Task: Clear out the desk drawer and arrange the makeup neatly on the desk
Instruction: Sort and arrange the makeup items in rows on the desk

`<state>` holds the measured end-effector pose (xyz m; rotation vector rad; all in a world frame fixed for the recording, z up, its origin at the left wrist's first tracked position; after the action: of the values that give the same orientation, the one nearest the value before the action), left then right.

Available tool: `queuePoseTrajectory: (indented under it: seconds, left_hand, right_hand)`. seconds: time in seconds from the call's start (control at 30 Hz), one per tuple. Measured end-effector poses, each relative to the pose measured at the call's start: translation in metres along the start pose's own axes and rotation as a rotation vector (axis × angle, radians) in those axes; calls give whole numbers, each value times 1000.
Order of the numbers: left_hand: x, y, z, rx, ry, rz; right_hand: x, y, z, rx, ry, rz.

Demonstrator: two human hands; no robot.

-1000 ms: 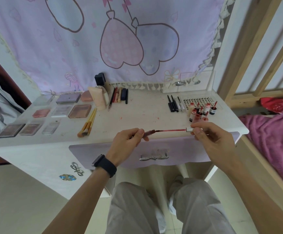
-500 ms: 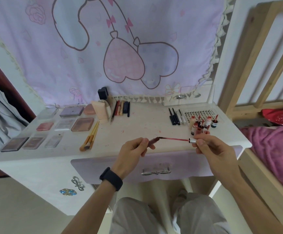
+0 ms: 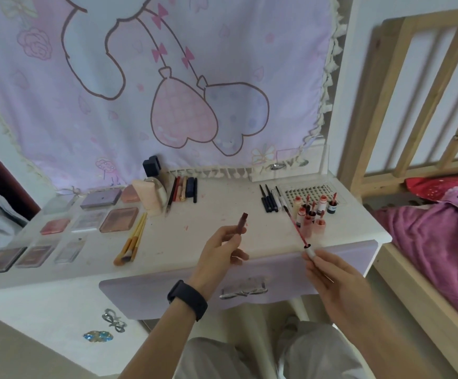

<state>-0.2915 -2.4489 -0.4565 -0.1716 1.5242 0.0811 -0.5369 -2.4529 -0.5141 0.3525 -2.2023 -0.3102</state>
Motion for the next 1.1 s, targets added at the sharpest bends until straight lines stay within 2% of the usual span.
queuePoseTrajectory:
  seconds: [0.07,0.2,0.33,0.57,0.67,1.1]
  left_hand:
    - [4,-9,-9,-22,-46,33]
    - [13,-27,-24,-65,-188,120]
    - [19,-39,-39,-65,-241,147]
    - [23,-60,-58,-19,-411,164]
    - [23,-68,-65,-5,-435,155]
    - [26,-77,-78,25,-426,160]
  right_hand:
    - [3,1,4,-89,80,92]
    - [21,9,4,-306,459,412]
    - [26,12,-11,-364,673,641]
    - [17,-13,-9,-410,916,744]
    - [14,-16,-10,-437,1015,843]
    - [13,-16,-16,-348,1061,1041]
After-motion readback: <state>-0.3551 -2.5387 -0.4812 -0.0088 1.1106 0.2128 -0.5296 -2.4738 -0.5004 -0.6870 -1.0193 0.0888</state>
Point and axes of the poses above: each hand's wrist, its own y-axis away from the middle knuckle, its own z-axis out of the back of the hand, x = y × z, the point moved 8 cm from there along -y, towards the middle knuckle, and after that the axes turned 8 degrees about -z, right-handed, at the moved point
